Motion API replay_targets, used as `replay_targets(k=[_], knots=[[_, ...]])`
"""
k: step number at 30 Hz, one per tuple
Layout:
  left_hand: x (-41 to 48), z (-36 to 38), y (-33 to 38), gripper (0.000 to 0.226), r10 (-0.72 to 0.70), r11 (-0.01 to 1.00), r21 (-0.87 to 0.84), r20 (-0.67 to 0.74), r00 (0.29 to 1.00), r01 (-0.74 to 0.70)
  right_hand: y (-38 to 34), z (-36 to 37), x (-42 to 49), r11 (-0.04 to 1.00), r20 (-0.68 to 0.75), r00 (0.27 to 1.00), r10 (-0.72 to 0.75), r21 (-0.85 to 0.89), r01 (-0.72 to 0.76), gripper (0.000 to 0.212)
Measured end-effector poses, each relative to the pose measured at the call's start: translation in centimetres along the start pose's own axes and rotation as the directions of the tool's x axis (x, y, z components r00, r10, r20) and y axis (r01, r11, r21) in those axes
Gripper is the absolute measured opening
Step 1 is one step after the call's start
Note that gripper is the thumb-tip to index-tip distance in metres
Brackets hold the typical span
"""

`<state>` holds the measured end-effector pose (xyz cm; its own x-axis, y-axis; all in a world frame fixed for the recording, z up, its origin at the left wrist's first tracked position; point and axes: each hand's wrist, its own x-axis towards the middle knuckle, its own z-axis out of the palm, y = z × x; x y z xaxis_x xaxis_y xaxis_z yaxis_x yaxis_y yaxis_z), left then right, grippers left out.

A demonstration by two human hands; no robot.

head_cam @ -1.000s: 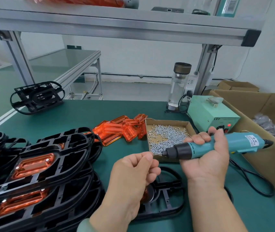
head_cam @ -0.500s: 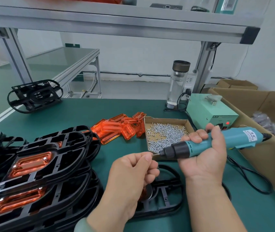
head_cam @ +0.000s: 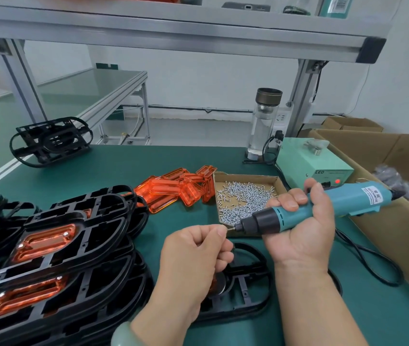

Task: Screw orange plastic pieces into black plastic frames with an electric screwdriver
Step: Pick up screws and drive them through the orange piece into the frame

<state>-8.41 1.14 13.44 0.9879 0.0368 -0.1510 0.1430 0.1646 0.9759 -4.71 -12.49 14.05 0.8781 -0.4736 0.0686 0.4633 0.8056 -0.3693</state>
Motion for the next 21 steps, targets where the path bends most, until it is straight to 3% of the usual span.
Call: replay_targets(k=[3, 5, 8, 10, 12, 16, 18, 21], knots=[[-0.1, -0.6, -0.3, 0.009, 0.071, 0.988, 0.134, 0.006, 0.997, -0.071, -0.1, -0.1, 0.0, 1.000, -0.015, 1.000, 0.002, -0.014, -0.003, 0.005], [-0.3, -1.7, -0.7, 0.018, 0.202, 0.889, 0.416, 0.022, 0.979, -0.192, -0.2, -0.2, 0.2, 0.999, -0.037, 0.999, 0.008, -0.051, -0.010, 0.007], [-1.0, -2.9, -0.6, 0.017, 0.357, 0.504, 0.790, 0.177, 0.917, -0.349, -0.3, -0.2, 0.4, 0.991, -0.071, 0.998, 0.002, -0.133, -0.012, 0.017], [-1.2, -3.2, -0.7, 0.018, 0.287, 0.234, 0.902, 0.291, 0.913, -0.362, -0.3, -0.1, 0.4, 0.985, -0.071, 0.997, 0.002, -0.175, -0.014, 0.018], [-1.6, -3.1, -0.7, 0.020, 0.191, 0.055, 0.939, 0.325, 0.926, -0.340, -0.4, -0.1, 0.3, 0.978, -0.060, 0.998, 0.010, -0.208, -0.022, 0.016], [-1.5, -2.6, -0.4, 0.022, 0.101, -0.082, 0.936, 0.350, 0.931, -0.343, -0.3, -0.1, 0.2, 0.961, -0.051, 0.998, 0.031, -0.273, -0.044, 0.015], [-1.0, -2.4, -0.3, 0.020, 0.082, -0.082, 0.946, 0.319, 0.944, -0.313, -0.3, -0.1, 0.1, 0.951, -0.039, 0.998, 0.048, -0.302, -0.058, 0.015], [-0.6, -2.6, -0.6, 0.034, 0.097, -0.055, 0.958, 0.285, 0.954, -0.281, -0.3, -0.1, 0.1, 0.935, -0.009, 0.997, 0.081, -0.345, -0.079, 0.013]])
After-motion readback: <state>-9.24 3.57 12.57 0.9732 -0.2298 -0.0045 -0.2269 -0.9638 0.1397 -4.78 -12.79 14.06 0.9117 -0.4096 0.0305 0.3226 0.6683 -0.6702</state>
